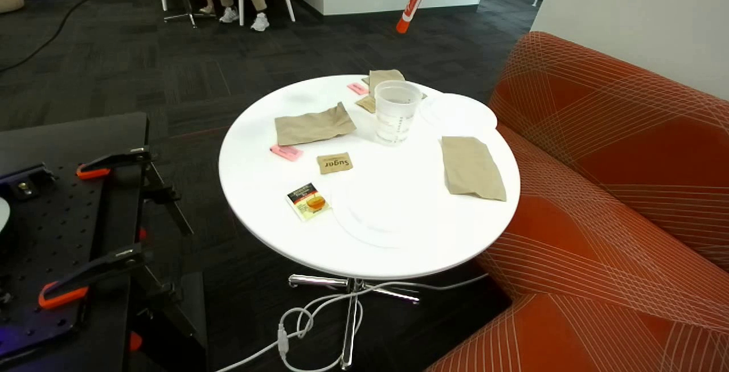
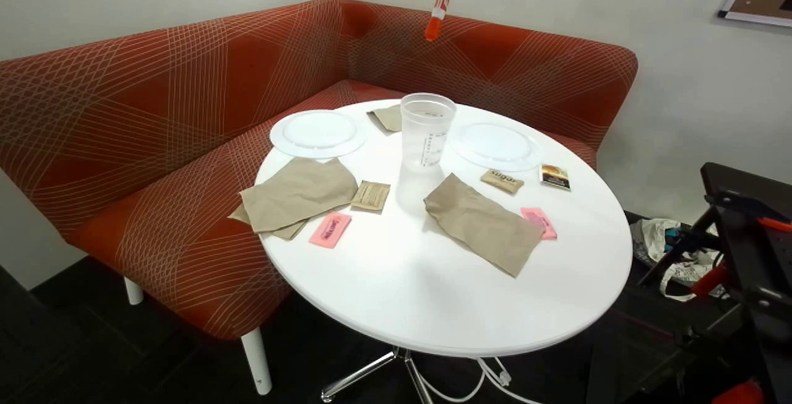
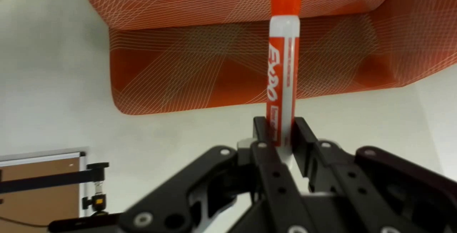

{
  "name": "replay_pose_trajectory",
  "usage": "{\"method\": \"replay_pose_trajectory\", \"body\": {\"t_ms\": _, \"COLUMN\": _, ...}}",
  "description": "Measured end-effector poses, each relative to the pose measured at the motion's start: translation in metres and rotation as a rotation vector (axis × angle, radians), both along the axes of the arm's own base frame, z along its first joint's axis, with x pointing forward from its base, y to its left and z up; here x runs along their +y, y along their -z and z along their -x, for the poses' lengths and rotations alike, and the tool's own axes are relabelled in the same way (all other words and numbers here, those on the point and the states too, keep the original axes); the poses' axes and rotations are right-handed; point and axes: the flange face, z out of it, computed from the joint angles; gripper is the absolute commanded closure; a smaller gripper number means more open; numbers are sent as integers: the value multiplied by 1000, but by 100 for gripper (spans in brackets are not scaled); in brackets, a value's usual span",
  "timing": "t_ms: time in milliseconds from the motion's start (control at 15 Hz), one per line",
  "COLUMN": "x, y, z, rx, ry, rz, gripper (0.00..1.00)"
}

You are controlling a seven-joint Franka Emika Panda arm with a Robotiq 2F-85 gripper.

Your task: Put the marker in the cup

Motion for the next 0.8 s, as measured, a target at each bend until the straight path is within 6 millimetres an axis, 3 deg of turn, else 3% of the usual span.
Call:
{"method": "replay_pose_trajectory", "body": {"t_ms": 333, "x": 6, "y": 15, "z": 10, "rx": -10, "ry": 188, "rz": 122, "gripper": 95}}
{"method": "replay_pose_trajectory", "body": {"t_ms": 800, "x": 16, "y": 43, "z": 3, "rx": 36, "ry": 232, "rz": 180, "gripper": 95}}
